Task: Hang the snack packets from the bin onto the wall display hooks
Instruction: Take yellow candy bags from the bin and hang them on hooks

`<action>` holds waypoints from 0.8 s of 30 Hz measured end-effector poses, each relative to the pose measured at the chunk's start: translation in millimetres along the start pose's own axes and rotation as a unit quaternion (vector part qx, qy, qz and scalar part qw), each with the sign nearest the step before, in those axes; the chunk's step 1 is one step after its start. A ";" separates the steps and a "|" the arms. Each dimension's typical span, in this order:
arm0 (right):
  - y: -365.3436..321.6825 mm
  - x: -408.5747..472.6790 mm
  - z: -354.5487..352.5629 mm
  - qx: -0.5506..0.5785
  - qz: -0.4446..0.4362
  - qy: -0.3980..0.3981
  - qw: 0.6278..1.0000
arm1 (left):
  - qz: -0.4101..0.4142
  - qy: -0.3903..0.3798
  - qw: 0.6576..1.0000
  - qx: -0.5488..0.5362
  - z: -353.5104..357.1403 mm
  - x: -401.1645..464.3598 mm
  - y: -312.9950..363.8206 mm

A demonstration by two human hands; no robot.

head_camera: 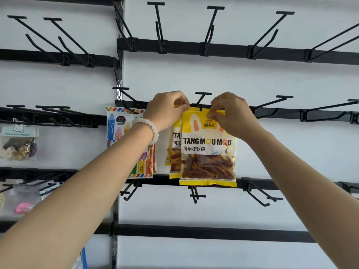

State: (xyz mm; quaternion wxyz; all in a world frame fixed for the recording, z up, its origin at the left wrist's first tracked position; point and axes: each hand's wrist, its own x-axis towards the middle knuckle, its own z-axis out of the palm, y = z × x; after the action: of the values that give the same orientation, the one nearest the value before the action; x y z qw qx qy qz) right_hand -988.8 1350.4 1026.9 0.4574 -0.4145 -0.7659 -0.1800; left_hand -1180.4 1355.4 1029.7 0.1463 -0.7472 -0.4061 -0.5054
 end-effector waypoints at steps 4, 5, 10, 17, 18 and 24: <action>-2.2 4.4 -4.3 0.012 0.018 0.013 1.000 | -0.002 -0.009 1.000 -0.022 -5.8 -1.1 -1.0; -3.7 5.7 -5.7 0.016 0.025 0.016 0.999 | -0.002 -0.013 1.000 -0.029 -6.7 -1.8 -0.8; -13.2 8.8 -7.3 0.012 0.037 0.005 0.999 | -0.026 -0.023 0.996 -0.087 -12.0 -6.5 2.4; -17.2 10.1 -3.0 0.007 0.043 -0.007 0.999 | 0.003 -0.041 0.999 0.013 -16.0 -2.3 1.0; -16.7 10.1 -2.8 0.007 0.044 -0.007 0.999 | 0.012 -0.037 0.999 0.027 -15.1 -1.9 0.5; -16.0 9.5 -2.1 0.017 0.050 -0.012 0.999 | 0.061 0.011 0.993 0.097 -10.6 -1.1 -5.5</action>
State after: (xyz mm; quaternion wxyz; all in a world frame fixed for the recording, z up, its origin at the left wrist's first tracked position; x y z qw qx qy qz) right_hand -1002.7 1344.0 1037.7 0.4633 -0.4463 -0.7530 -0.1384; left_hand -1191.5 1351.7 1032.4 0.2529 -0.7475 -0.4050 -0.4617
